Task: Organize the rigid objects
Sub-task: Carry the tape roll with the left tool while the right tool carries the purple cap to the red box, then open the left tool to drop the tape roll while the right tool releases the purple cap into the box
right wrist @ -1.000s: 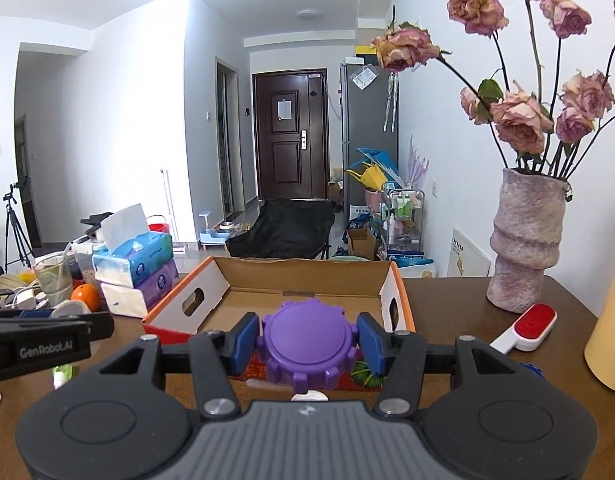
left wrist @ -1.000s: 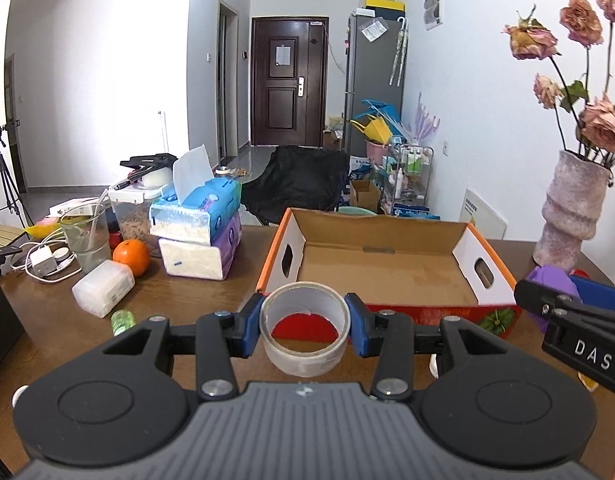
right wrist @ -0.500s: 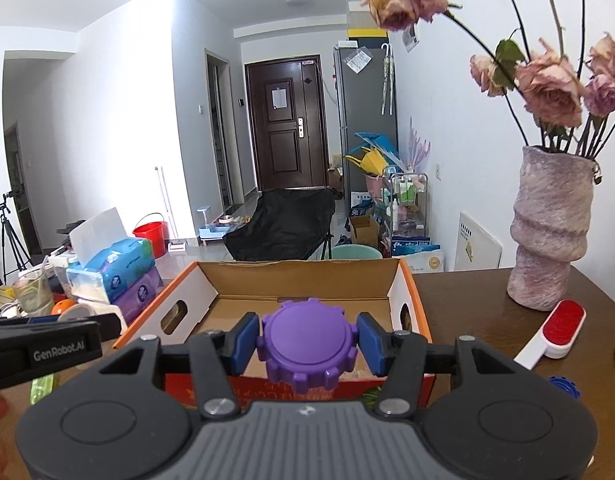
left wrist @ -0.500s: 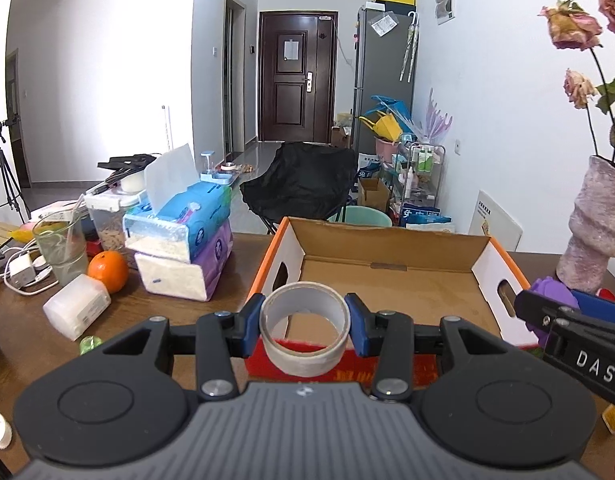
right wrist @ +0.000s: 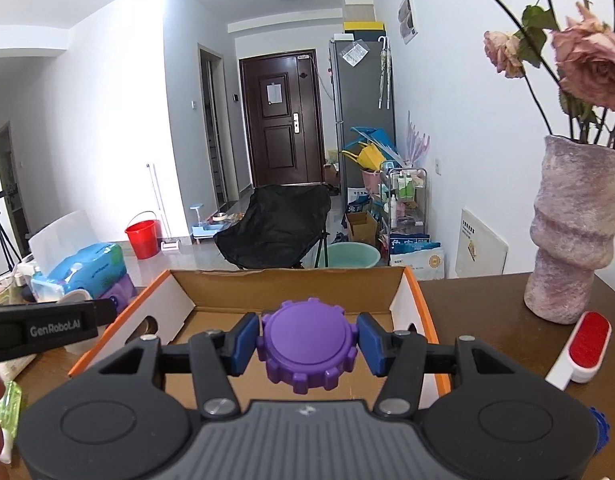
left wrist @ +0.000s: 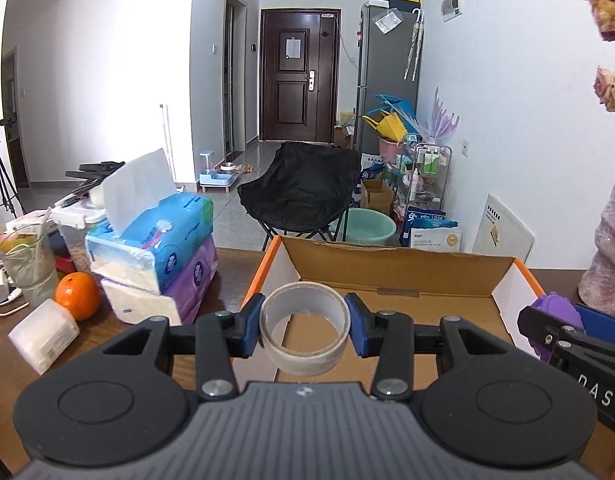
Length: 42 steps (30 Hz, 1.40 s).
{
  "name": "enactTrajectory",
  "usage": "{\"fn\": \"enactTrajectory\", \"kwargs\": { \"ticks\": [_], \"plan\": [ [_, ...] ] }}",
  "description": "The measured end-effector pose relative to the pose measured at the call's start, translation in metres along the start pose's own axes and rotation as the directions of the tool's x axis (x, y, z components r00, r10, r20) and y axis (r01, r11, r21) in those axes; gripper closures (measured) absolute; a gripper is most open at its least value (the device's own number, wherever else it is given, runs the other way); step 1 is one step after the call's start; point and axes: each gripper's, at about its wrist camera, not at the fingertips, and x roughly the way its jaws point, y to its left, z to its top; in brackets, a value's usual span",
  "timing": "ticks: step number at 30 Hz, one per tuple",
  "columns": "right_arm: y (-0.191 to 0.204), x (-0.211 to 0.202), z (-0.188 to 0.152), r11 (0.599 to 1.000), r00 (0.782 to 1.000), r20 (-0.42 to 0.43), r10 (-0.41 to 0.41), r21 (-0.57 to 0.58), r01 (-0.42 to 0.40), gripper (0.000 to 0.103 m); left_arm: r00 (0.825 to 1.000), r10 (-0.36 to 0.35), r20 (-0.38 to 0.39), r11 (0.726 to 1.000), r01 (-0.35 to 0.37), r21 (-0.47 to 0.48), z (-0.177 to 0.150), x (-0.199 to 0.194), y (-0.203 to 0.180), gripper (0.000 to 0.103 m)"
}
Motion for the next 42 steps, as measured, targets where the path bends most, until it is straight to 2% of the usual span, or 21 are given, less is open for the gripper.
{"fn": "enactTrajectory", "kwargs": {
  "ticks": [10, 17, 31, 32, 33, 34, 35, 36, 37, 38, 42],
  "plan": [
    [-0.006, 0.048, -0.002, 1.000, 0.999, -0.033, 0.017, 0.016, -0.016, 0.050, 0.999, 0.020, -0.029, 1.000, -0.020, 0.006, 0.007, 0.049, 0.003, 0.059],
    [-0.008, 0.070, -0.007, 1.000, 0.998, -0.064, -0.013, 0.009, 0.013, 0.050, 0.998, 0.019, -0.056, 0.999, -0.016, 0.049, 0.006, 0.082, -0.009, 0.059],
    [-0.008, 0.078, -0.014, 0.999, 0.996, -0.078, -0.038, -0.015, 0.037, 0.050, 0.994, -0.035, -0.100, 0.996, 0.043, 0.076, -0.005, 0.099, -0.017, 0.058],
    [-0.008, 0.079, -0.014, 0.999, 0.996, -0.083, -0.039, -0.016, 0.037, 0.050, 0.995, -0.040, -0.097, 0.996, 0.047, 0.073, -0.006, 0.098, -0.015, 0.054],
    [-0.008, 0.080, -0.013, 0.999, 0.995, -0.088, -0.041, -0.015, 0.040, 0.050, 0.995, -0.040, -0.095, 0.996, 0.047, 0.070, -0.006, 0.096, -0.014, 0.039],
    [-0.009, 0.081, -0.012, 0.999, 0.995, -0.094, -0.044, -0.013, 0.043, 0.044, 0.996, -0.039, -0.086, 0.997, 0.044, 0.068, -0.006, 0.095, -0.014, 0.022],
    [-0.009, 0.083, -0.012, 0.999, 0.994, -0.100, -0.049, -0.009, 0.048, 0.032, 0.998, -0.033, -0.062, 0.997, 0.037, 0.070, -0.006, 0.091, -0.013, 0.016],
    [-0.010, 0.082, -0.012, 0.999, 0.994, -0.096, -0.054, -0.001, 0.054, 0.026, 0.999, -0.024, -0.042, 0.997, 0.027, 0.073, -0.005, 0.088, -0.013, 0.008],
    [-0.011, 0.080, -0.012, 0.998, 0.994, -0.089, -0.061, 0.004, 0.061, 0.014, 0.999, -0.017, -0.030, 0.997, 0.020, 0.074, -0.005, 0.085, -0.012, 0.001],
    [-0.011, 0.078, -0.012, 0.997, 0.994, -0.080, -0.071, 0.008, 0.071, 0.008, 1.000, -0.018, -0.022, 0.997, 0.019, 0.070, -0.005, 0.083, -0.011, 0.000],
    [-0.015, 0.074, -0.010, 0.996, 0.994, -0.062, -0.085, 0.025, 0.087, 0.001, 0.999, -0.029, -0.024, 0.998, 0.030, 0.050, -0.002, 0.080, -0.005, 0.000]
  ]
}}
